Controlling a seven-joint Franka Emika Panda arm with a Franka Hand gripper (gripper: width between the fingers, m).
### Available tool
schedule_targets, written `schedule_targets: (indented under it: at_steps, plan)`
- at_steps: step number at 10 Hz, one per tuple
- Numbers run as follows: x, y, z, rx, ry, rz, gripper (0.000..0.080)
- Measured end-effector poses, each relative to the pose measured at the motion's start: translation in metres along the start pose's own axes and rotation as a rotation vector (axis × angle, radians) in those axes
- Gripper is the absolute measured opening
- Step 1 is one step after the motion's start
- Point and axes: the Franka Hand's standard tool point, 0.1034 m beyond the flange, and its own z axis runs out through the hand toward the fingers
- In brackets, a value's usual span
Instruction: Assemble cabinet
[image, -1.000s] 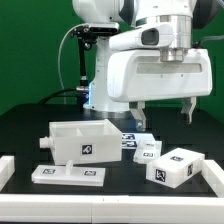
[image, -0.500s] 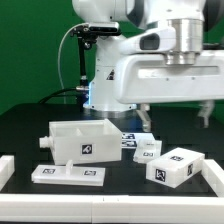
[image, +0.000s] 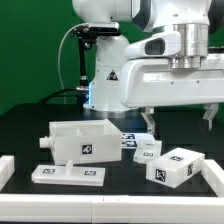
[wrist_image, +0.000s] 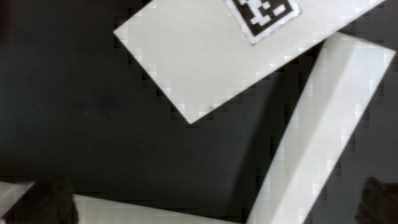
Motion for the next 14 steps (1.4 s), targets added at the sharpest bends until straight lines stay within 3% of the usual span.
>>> schedule_targets:
  at_steps: [2, 3, 6, 8, 12, 14]
  plan:
    - [-0.007, -0.008, 0.015, -0.007, -0.018, 0.193, 0.0797]
    - [-0.006, 0.0, 0.018, 0.007, 0.005, 0.175, 0.0797]
    - [-0.007, -0.002, 0.019, 0.008, 0.0, 0.171, 0.0797]
    - [-0.016, 0.006, 0.035, 0.009, -0.072, 0.355, 0.0797]
    - [-0.013, -0.001, 0.039, 0.009, -0.085, 0.385, 0.0797]
    - [-0.021, 0.005, 0.05, 0.017, -0.109, 0.437, 0.0797]
